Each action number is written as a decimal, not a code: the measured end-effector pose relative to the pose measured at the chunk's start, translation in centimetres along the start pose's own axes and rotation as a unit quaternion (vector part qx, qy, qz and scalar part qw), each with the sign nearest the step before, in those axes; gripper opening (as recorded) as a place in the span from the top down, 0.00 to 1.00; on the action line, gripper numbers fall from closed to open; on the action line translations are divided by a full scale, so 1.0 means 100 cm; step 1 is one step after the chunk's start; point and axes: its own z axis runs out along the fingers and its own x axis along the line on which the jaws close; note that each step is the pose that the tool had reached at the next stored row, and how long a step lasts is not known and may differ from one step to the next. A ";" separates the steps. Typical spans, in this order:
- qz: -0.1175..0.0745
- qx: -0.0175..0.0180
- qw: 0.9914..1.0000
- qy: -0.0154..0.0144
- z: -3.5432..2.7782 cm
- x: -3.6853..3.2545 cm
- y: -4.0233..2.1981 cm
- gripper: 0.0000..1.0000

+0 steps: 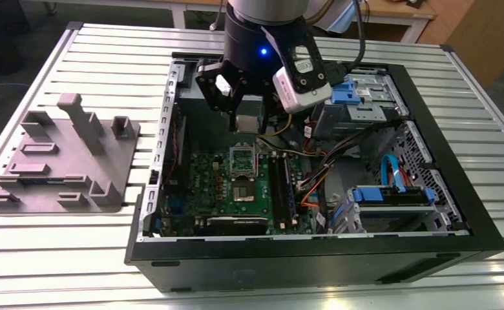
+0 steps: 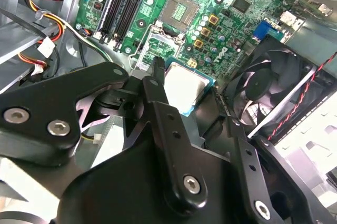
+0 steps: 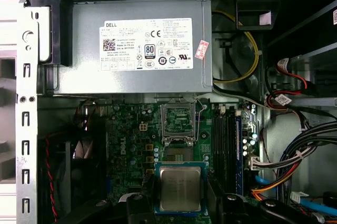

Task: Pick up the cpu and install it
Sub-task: 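Place the cpu into insertion slot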

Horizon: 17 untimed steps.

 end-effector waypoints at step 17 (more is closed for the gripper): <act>-0.009 0.001 1.000 0.000 0.0166 -0.0032 -0.0032 0.53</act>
